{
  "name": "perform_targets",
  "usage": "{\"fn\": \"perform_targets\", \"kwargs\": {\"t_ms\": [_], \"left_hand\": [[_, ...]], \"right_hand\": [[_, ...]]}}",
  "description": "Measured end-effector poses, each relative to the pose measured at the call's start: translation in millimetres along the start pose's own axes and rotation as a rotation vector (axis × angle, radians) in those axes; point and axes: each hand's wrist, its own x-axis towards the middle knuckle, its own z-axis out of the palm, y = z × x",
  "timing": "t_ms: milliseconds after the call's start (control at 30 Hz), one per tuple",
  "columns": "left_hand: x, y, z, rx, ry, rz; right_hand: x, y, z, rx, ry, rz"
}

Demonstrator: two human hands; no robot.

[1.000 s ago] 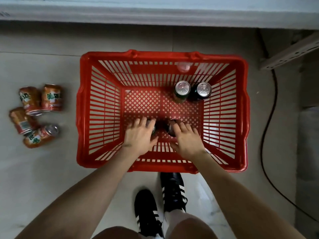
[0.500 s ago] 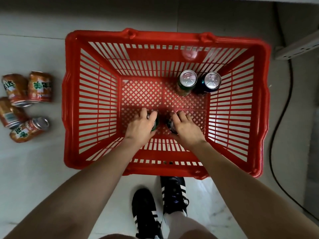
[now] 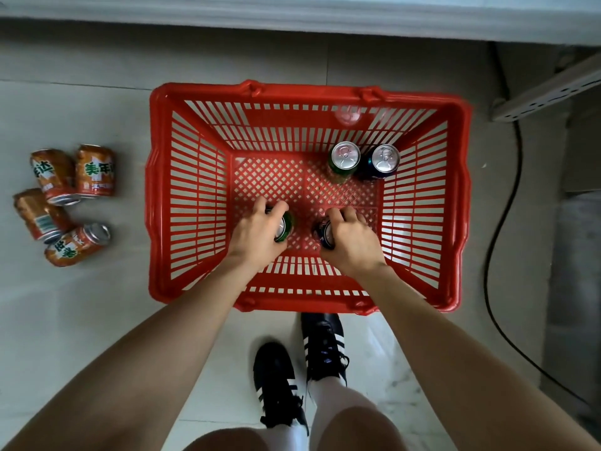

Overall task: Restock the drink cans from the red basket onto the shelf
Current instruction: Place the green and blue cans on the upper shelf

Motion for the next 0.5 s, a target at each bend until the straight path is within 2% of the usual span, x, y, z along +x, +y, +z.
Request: {"fn": "perform_targets", "kwargs": {"t_ms": [267,500], "left_hand": [[-57.6,25.8,-77.3,-0.019,0.013,0.01],[-126.6,53.8,-173.0,-0.03,0.021,0.036]], "right_hand": [[-61.0,-35.4,-70.4,-0.045,0.033,-0.018],[-131.4,-69.9,-162.5,-0.097,0.035,-0.084]]}}
